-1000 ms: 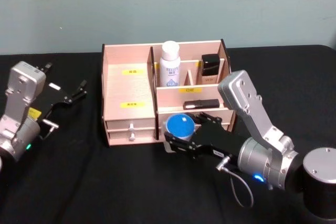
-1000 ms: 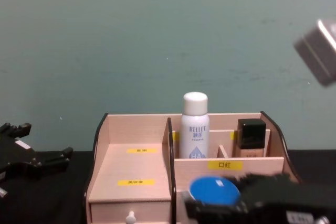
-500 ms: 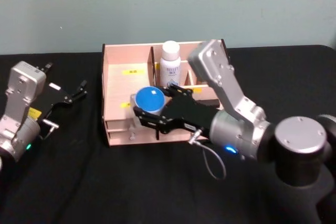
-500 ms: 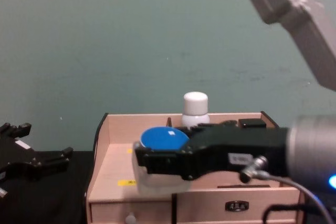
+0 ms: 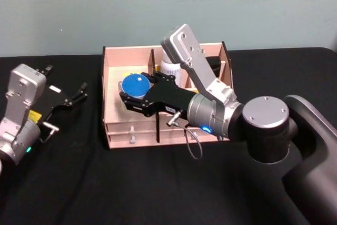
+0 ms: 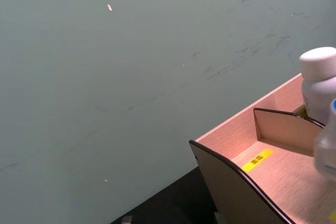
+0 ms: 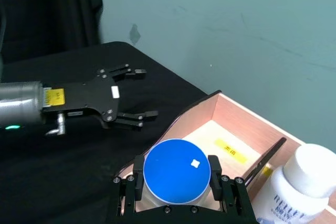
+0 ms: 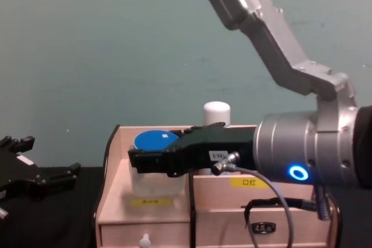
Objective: Pick up the facial cleanser and watermelon frost from the table and place them into the tiered storage box.
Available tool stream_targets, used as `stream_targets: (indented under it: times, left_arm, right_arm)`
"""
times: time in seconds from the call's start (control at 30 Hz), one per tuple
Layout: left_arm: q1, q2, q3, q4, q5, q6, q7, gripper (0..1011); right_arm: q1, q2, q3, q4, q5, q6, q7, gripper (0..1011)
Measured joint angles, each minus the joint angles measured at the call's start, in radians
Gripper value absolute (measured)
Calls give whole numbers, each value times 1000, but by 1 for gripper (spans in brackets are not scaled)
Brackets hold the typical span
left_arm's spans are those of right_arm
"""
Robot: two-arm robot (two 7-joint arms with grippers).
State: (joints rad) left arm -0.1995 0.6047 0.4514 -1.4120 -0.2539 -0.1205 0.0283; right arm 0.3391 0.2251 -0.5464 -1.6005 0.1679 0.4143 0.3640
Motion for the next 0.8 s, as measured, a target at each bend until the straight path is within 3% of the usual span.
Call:
stream_targets:
  times: [0.37,0.8]
  left_arm:
    - [0,0,0,0,0,0,0,1010]
    - [0,0,0,0,0,0,0,1010]
  right_arm:
    - [41,-42,8,91,-21,-15,-17,729]
    - [64,-70,10,145,-32,-26,-13,729]
